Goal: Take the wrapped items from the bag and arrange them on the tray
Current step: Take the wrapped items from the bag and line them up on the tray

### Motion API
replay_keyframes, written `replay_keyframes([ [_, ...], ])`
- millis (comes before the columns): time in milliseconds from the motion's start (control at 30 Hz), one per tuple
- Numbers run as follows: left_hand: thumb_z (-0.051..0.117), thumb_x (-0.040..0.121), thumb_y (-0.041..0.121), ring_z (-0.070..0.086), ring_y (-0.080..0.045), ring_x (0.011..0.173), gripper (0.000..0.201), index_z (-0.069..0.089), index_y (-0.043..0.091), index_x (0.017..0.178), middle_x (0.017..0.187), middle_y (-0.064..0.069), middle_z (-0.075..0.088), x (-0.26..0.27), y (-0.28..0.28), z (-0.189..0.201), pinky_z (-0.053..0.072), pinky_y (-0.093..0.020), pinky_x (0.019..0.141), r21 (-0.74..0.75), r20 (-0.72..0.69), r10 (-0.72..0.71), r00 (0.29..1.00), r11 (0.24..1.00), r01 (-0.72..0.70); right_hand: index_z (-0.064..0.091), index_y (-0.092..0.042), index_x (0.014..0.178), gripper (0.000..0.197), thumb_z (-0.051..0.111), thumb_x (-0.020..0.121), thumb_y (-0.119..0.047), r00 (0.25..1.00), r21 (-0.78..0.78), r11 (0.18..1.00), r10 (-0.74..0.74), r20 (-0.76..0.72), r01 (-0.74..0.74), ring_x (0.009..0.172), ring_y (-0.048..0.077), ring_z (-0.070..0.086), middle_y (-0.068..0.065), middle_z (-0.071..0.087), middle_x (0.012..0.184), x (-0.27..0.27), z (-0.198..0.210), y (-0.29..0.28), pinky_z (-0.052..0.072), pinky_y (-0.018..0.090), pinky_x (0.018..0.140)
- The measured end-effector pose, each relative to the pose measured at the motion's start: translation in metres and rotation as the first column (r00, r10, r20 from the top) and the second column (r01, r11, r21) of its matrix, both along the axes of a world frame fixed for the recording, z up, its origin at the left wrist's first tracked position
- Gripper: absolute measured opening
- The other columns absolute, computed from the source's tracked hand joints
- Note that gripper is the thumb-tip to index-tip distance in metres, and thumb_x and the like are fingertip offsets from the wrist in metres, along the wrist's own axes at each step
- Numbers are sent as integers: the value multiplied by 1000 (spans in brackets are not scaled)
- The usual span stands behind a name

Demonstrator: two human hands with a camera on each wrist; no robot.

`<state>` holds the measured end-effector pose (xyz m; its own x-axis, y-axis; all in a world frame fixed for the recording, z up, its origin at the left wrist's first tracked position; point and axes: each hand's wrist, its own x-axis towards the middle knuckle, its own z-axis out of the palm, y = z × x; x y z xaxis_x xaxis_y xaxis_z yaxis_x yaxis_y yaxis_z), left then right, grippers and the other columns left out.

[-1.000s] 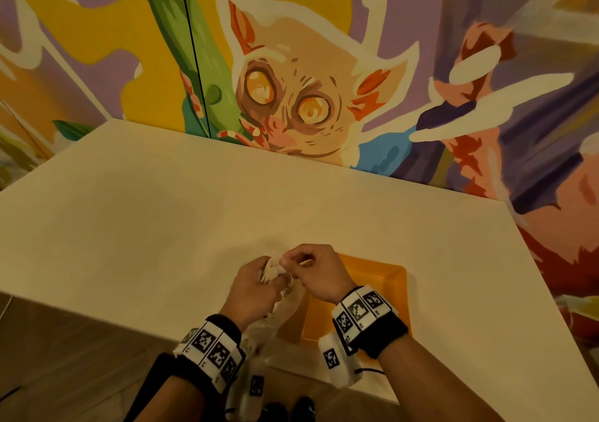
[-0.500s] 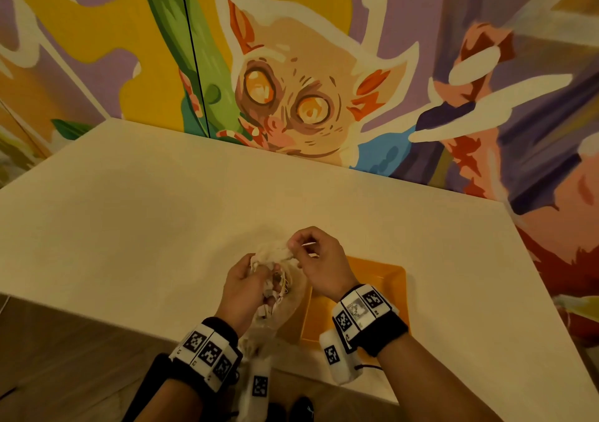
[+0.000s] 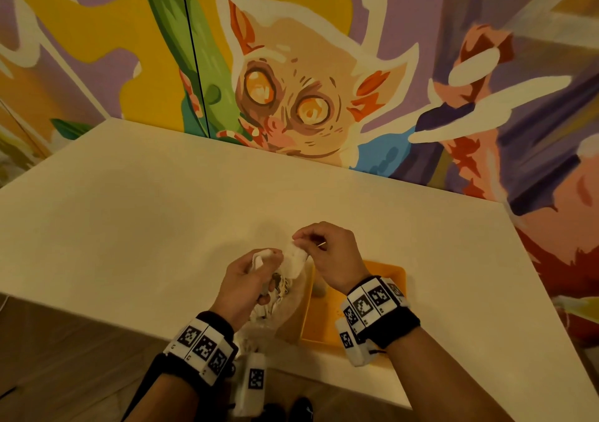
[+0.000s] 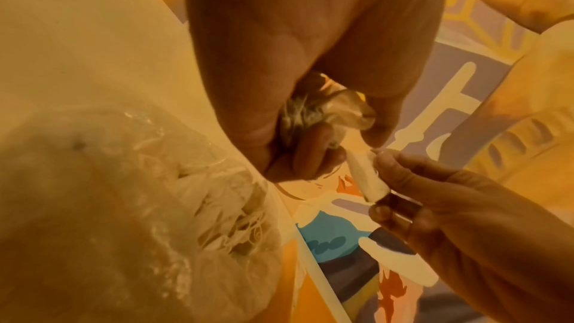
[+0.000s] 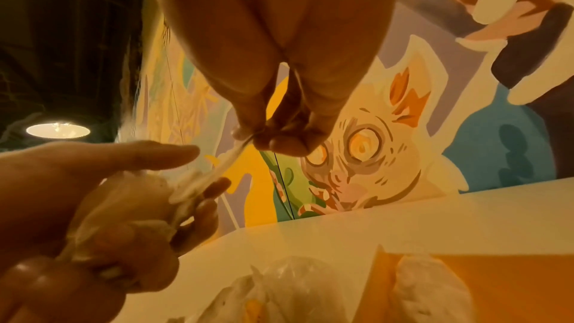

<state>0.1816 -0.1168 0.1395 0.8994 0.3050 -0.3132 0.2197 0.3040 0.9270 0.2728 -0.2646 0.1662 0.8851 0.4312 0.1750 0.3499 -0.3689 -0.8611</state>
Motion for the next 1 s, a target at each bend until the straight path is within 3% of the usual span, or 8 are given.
replay_keyframes([
  [133,69,88,20,46,-8,48,13,72,9,94,58,6,58,3,-6,-5,34,-20,42,166,-9,-32,999,986,33,73,-21,91,6,70,88,-17,999,13,1000,26,-46,-25,75,-1,60,-13,68,84,-3,-1,0,48,13,69],
  [233,70,88,20,45,-10,47,14,71,8,94,55,6,56,5,-9,-5,33,-20,42,169,8,-9,1000,986,7,69,-24,98,16,74,84,-28,984,39,999,-6,-177,13,73,5,62,-8,65,84,-4,-9,-4,55,23,71],
  [333,68,89,18,43,-12,47,11,70,8,94,53,3,55,6,-11,-5,32,-20,42,148,17,-1,1000,989,-2,65,-21,84,12,76,82,-25,953,-20,999,28,-300,-36,66,12,64,-8,59,72,-6,-19,-8,56,31,64],
  [433,68,90,16,44,-12,47,9,70,8,94,54,4,56,7,-13,-7,34,-20,41,162,-5,-19,1000,987,20,62,-10,73,17,73,86,-16,954,-51,999,-7,-301,-8,59,13,63,-2,57,65,-3,-26,-16,52,31,58],
  [567,68,90,17,51,-9,47,7,71,12,89,59,4,60,4,-15,-13,38,-21,41,295,-69,-58,996,952,76,60,-15,72,19,71,87,-17,943,-142,984,-149,-296,111,56,14,62,1,63,67,8,-33,-34,51,28,54],
  [767,69,83,33,63,-8,70,13,69,21,79,73,6,68,2,-23,-22,49,-23,60,674,-238,-215,947,665,321,63,-17,75,14,71,87,-16,901,-447,886,-287,-325,121,47,11,57,8,69,69,16,-47,-54,50,23,49],
  [867,67,83,31,53,-5,59,26,56,20,62,61,9,54,2,-32,-26,34,-14,48,741,-304,-248,920,545,392,68,-8,81,5,71,85,-8,879,-533,843,-307,-366,72,52,16,65,15,71,74,14,-53,-50,56,22,51],
  [1000,63,78,26,52,-11,55,25,53,14,60,58,5,49,5,-40,-36,28,-15,43,758,-359,-345,868,435,486,71,-4,76,5,71,81,-2,873,-622,783,-297,-386,-9,67,22,69,15,72,79,16,-60,-41,60,32,68],
])
